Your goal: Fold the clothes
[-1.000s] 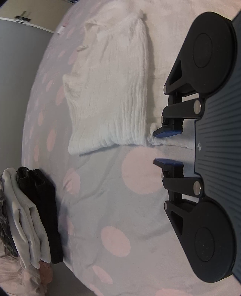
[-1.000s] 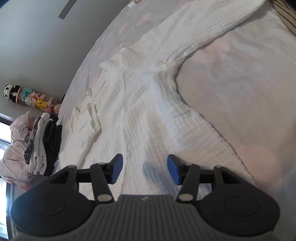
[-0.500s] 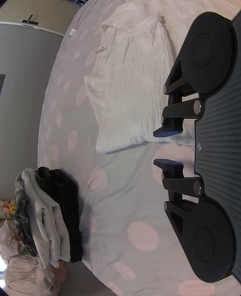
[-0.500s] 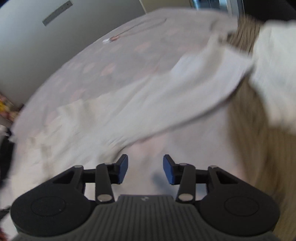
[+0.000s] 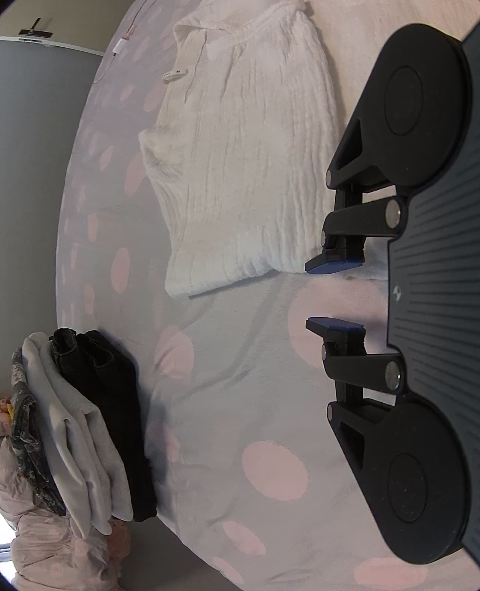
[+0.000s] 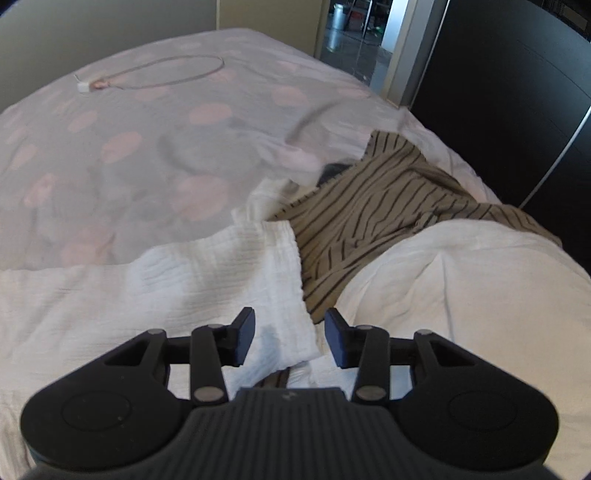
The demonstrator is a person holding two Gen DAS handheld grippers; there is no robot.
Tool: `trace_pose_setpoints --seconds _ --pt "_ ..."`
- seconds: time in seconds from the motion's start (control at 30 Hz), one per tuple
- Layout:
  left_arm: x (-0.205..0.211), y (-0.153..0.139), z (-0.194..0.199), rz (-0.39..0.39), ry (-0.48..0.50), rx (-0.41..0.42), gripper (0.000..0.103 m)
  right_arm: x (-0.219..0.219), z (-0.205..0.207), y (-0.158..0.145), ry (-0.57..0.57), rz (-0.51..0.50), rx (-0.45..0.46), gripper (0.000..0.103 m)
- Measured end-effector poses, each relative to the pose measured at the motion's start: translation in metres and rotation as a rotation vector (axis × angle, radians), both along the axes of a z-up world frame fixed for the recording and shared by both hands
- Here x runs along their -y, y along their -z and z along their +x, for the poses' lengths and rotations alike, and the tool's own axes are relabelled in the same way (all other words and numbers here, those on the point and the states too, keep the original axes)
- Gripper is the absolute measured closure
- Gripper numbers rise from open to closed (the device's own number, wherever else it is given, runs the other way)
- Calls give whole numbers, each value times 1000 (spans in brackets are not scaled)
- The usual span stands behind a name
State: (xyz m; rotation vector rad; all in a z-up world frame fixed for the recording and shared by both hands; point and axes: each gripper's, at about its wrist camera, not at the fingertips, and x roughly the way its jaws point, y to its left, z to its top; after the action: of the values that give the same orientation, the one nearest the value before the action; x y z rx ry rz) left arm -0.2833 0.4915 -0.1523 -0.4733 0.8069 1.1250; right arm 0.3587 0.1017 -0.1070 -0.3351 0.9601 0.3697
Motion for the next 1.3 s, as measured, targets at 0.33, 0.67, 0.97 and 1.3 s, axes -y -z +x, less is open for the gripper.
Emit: trace_pose_setpoints --seconds 0.33,0.67,0.97,1.3 --pt "-4 3 1 -16 -13 -1 73 -18 -15 17 -50 -81 55 88" --pt "-8 -3 -19 -87 -68 84 73 -62 -71 -118 -160 43 233 88" --pt "1 -4 -22 -88 -11 74 72 -153 -198 -214 -391 147 357 87" --pt "0 -10 -31 -91 0 124 66 -265 -322 -173 -581 239 247 87"
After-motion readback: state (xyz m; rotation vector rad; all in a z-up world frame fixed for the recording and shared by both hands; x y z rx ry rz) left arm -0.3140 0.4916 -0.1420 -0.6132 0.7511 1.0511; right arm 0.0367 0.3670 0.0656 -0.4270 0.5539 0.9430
